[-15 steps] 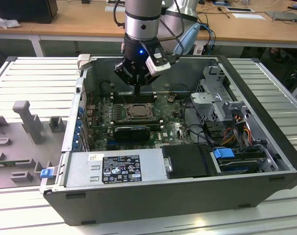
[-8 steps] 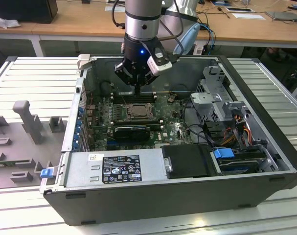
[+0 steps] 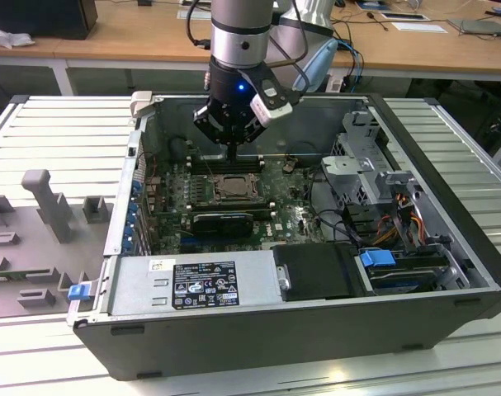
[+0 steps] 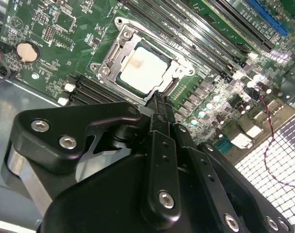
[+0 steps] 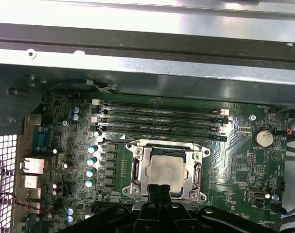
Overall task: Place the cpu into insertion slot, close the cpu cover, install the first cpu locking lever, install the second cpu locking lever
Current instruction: 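Install the first cpu locking lever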
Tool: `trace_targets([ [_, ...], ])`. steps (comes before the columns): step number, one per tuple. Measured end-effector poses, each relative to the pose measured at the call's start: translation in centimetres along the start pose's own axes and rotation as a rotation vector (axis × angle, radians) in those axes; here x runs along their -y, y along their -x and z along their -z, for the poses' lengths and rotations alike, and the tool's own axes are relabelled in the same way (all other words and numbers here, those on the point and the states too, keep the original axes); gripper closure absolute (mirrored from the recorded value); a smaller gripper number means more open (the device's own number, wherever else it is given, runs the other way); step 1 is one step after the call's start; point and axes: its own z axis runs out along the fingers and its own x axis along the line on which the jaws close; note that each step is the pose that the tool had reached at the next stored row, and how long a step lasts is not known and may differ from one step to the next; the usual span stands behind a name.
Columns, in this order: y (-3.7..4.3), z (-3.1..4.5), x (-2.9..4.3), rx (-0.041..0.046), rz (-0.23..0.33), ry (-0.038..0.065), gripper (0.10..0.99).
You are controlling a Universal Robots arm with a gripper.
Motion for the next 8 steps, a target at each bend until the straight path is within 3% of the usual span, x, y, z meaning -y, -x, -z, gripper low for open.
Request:
trace_targets([
  [8, 0.0, 0.0, 0.0, -0.001, 0.073, -0.002, 0.98],
])
